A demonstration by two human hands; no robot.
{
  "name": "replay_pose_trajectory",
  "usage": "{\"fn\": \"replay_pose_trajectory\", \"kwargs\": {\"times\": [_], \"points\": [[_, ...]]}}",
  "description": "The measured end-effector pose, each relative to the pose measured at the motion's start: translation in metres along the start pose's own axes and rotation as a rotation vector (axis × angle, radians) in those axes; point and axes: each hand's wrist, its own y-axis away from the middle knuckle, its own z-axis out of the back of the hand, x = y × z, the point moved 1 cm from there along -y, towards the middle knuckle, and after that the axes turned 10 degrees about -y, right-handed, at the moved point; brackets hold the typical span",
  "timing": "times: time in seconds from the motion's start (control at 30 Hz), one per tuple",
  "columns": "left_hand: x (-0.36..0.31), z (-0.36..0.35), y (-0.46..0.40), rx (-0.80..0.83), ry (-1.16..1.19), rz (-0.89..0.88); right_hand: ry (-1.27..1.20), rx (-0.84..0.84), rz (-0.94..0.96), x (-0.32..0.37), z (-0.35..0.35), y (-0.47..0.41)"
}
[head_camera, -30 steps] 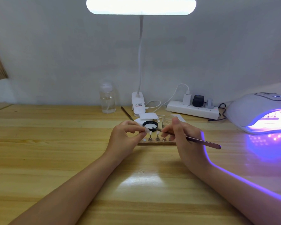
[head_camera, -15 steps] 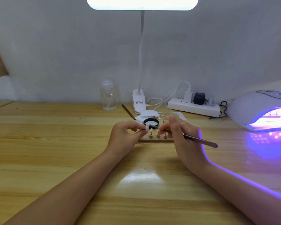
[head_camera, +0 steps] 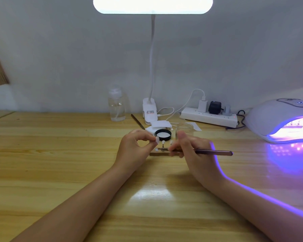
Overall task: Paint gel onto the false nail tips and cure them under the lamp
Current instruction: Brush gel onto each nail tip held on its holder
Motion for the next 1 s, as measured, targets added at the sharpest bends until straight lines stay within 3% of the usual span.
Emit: {"fn": "replay_pose_trajectory", "kwargs": {"times": [0.2, 0.33, 0.5, 0.63, 0.8, 0.93, 1.0], "points": [[0.0007, 0.0009, 0.0013, -0.014, 0.029, 0.057, 0.181, 0.023, 0.113, 0.0029, -0.0006, -0.0041], [-0.0001, 0.0011, 0.0017, -0.019, 0.023, 0.060, -0.005, -0.016, -0.035, -0.0013, 0.0007, -0.0016], [0.0013, 0.0008, 0.0003, -0.017, 0.018, 0.045, 0.199, 0.014, 0.100, -0.0004, -0.0012, -0.0061], [0.0014, 0.0008, 0.0002, -0.020, 0.005, 0.040, -0.001, -0.032, -0.001, -0.0038, -0.0003, -0.0029], [0.0012, 0.0002, -0.0002, 0.000, 0.018, 0.040, 0.191, -0.009, 0.130, -0.0001, -0.0006, -0.0070], [0.0015, 0.0010, 0.0006, -0.006, 0.019, 0.051, 0.027, -0.019, 0.005, -0.0026, -0.0009, -0.0032], [0.0009, 0.0013, 0.0008, -0.003, 0.021, 0.049, 0.096, -0.039, 0.090, -0.0010, -0.0009, -0.0039]]}}
